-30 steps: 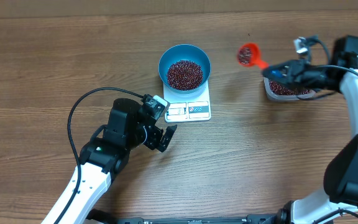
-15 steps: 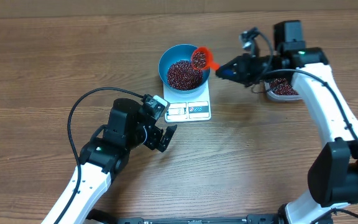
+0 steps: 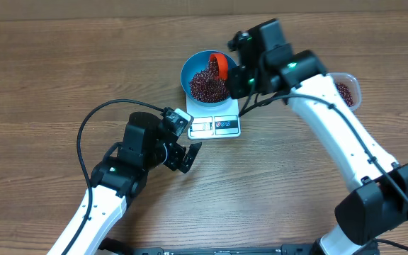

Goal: Scoop item into bowl and weigh 150g on scale
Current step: 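Carry the scoop left over the blue bowl and pour beans in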

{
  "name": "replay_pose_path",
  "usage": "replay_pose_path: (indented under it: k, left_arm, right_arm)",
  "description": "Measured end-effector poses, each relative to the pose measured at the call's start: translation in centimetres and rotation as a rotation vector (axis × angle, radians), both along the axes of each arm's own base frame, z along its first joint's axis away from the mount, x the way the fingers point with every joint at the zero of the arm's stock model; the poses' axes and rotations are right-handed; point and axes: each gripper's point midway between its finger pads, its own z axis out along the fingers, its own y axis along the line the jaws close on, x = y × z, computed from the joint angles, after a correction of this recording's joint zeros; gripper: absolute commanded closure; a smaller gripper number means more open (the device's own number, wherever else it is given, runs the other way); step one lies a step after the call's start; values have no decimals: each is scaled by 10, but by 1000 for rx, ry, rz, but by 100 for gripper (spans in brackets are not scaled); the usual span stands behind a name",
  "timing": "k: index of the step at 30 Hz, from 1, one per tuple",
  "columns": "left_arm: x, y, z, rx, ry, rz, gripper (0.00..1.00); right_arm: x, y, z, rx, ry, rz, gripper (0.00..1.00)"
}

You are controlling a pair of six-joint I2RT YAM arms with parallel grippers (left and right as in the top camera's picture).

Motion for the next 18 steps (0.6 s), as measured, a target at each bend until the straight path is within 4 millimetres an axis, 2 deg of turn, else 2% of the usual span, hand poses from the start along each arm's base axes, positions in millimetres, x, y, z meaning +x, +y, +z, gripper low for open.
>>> replay_pose_path:
  k: [3, 9, 18]
  left_arm:
    - [0, 0, 0, 0, 0, 0, 0]
    - [0, 0, 0, 0, 0, 0, 1]
    - [0, 0, 0, 0, 1, 0, 0]
  right_arm:
    - [-1, -1, -3, -150, -73, -1, 96]
    - [2, -8, 0, -336, -180, -14, 96]
    - [8, -19, 4, -421, -225, -43, 96]
